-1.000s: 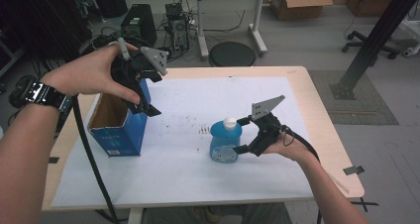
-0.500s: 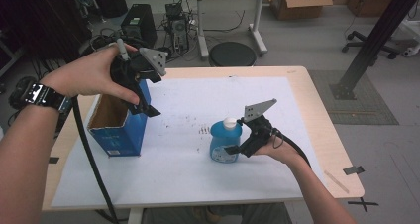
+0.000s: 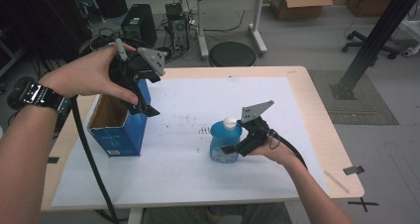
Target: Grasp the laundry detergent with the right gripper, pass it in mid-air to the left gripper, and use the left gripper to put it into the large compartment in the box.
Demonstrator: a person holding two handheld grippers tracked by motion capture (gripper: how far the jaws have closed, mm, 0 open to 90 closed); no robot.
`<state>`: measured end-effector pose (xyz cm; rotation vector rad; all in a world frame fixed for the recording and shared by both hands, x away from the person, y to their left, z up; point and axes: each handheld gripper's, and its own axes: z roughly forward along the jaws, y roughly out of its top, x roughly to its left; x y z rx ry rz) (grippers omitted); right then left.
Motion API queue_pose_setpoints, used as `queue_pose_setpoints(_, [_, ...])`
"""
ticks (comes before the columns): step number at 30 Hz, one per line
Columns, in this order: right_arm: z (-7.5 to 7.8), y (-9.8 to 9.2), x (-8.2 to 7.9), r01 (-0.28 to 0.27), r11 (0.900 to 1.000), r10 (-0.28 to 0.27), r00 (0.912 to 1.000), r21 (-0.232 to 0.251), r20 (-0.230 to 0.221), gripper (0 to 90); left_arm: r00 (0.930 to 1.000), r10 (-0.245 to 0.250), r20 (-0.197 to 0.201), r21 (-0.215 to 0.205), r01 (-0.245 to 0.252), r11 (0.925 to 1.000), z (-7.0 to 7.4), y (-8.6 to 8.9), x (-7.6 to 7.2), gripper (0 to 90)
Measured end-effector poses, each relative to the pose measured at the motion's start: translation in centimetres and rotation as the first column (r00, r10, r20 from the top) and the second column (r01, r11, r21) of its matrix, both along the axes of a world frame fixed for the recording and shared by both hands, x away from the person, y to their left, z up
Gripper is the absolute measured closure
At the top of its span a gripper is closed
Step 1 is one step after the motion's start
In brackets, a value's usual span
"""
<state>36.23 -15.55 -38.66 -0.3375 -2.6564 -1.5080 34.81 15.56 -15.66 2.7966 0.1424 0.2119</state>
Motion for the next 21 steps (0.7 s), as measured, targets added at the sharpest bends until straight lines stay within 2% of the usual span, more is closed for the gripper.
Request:
queue_pose_setpoints(5, [-0.09,0.04,0.0,0.002,1.0,-0.002,1.0,0.003,0.007,19.4,1.0,-0.002,0.0,0.001,0.002,1.0,-0.02,-0.11,0.0,4.4])
queue_pose_setpoints(21, [-0.16,-0.09,0.17,-0.001,1.0,0.001,0.9999,0.009,0.015,25.3,1.0,0.001,0.002,0.001,-0.001,1.0,-0.1,-0.19,0.16,4.4])
